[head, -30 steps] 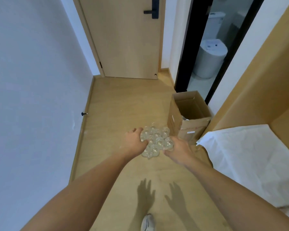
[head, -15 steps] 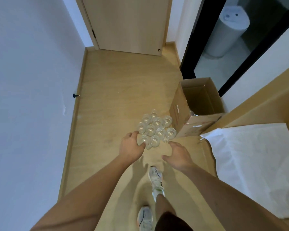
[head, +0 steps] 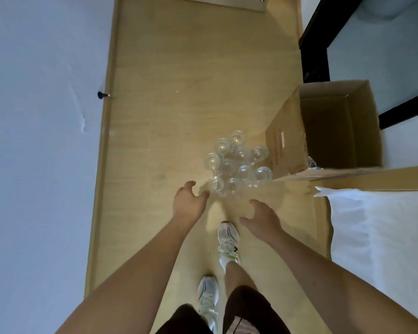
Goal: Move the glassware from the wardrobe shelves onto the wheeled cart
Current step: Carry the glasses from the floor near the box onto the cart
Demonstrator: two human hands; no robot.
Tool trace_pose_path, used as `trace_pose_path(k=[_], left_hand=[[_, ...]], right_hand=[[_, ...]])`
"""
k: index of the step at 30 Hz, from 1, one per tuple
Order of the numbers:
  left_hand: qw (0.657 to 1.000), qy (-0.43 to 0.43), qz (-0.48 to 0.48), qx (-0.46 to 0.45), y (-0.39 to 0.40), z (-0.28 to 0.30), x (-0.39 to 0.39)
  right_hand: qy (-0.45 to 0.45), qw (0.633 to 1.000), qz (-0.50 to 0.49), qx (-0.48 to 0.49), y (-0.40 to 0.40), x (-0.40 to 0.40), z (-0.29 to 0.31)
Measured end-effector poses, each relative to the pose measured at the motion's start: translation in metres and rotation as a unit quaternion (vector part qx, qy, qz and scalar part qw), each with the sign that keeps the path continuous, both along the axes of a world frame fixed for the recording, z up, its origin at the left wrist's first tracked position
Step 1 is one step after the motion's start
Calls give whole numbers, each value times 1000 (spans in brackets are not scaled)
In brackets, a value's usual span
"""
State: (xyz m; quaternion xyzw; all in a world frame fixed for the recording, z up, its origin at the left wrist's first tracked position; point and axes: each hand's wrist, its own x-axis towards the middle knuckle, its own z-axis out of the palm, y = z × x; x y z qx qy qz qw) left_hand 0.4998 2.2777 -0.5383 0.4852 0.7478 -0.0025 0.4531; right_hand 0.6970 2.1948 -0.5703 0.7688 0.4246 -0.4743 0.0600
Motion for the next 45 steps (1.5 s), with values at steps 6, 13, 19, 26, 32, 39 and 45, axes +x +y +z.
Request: trace_pose_path(k=[6, 13, 19, 26, 32, 39, 45], left_hand=[[998, -9, 24, -49, 13, -77, 20], [993, -9, 49, -106, -1, -186, 19], [992, 0, 34, -124, -19, -282, 8], [991, -14, 34, -125, -35, -390, 2], [986, -63, 82, -132, -34, -460, 13], [982, -122, 123, -79, -26, -509, 31], [949, -209, 221, -78, -23, -532, 36]], right_hand=[[31, 999, -16, -35, 20, 2, -82], [48, 996, -36, -64, 18, 3, -194], [58, 995, -55, -67, 4, -10, -292], [104, 977, -182, -49, -5, -32, -400], [197, 891, -407, -33, -1, -40, -479], [347, 787, -508, 47, 8, -53, -525], [396, 764, -503, 74, 11, -57, -540]])
